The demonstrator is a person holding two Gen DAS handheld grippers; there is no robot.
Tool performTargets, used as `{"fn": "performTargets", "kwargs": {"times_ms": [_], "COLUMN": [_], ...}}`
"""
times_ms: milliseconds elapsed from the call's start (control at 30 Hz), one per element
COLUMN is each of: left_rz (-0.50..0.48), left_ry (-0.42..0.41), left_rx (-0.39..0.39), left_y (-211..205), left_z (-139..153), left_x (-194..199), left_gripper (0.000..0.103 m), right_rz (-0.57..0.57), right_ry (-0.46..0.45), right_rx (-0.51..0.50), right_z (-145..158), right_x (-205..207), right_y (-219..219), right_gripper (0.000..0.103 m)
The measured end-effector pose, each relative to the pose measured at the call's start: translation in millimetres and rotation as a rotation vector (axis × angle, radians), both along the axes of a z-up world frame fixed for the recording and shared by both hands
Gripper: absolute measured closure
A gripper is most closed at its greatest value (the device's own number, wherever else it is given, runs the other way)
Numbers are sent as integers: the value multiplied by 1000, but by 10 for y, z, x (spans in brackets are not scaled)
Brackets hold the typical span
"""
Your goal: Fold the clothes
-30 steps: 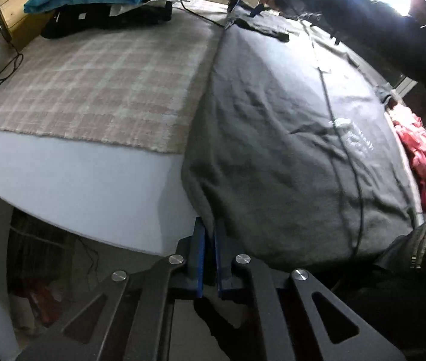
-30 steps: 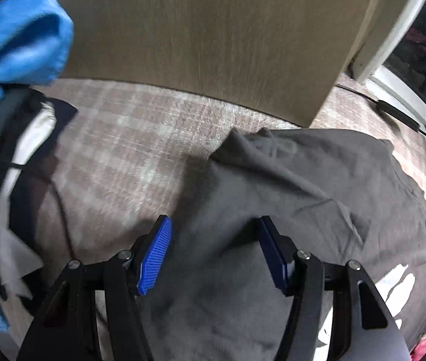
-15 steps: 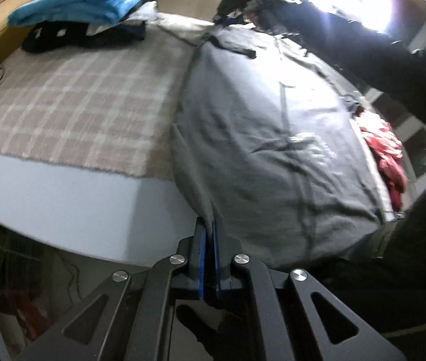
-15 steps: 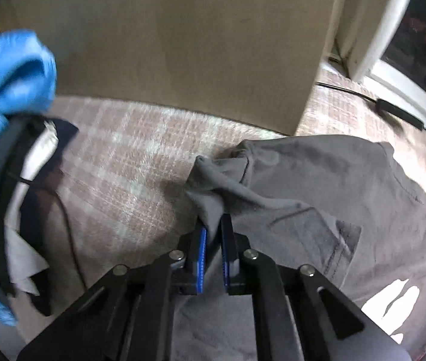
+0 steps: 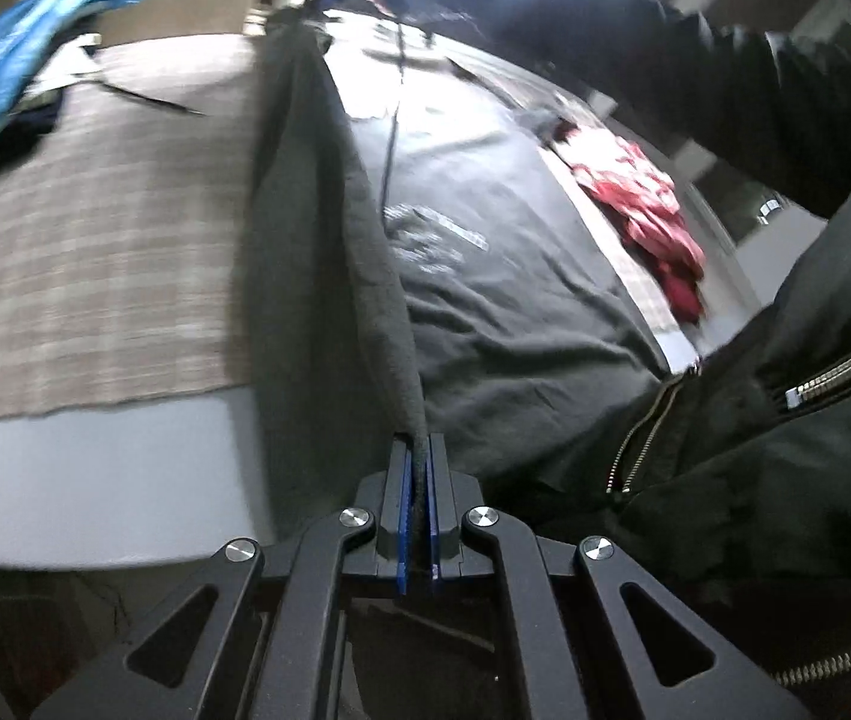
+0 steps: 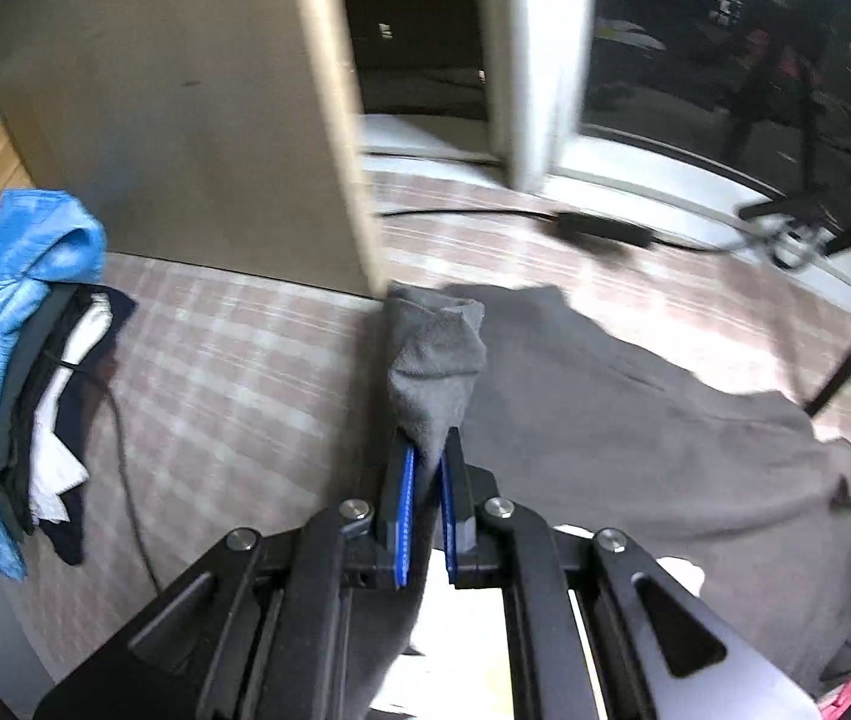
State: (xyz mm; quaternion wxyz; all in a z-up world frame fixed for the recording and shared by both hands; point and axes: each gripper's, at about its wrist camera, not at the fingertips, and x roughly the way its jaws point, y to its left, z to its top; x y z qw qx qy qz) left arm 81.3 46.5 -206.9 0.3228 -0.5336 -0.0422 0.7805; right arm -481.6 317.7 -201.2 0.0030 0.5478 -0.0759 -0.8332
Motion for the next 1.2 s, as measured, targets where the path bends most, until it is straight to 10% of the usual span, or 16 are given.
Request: {"fn": "performTargets", "kwargs": {"times_ms": [533, 700, 967, 1200], "left_rz": [-138, -129, -129, -86], "left_ry": [-113, -128, -83, -89], "left_rx": [53, 1, -42, -81], "left_y": [550, 534, 252, -215], "left_z": [-237, -247, 37, 78], "left_x": [-127, -76, 290, 529], "left_gripper": [98, 84, 75, 75], "right_rz": [-35, -57, -75, -50], "right_ry": [-48, -59, 16, 143], "right_rx": [86, 145, 84, 111], "right_z": [-350, -244, 517, 1474], "right_x": [65, 135, 869, 2311], "right_y": [369, 436, 892, 1159], "right_gripper": [94, 64, 64, 64]}}
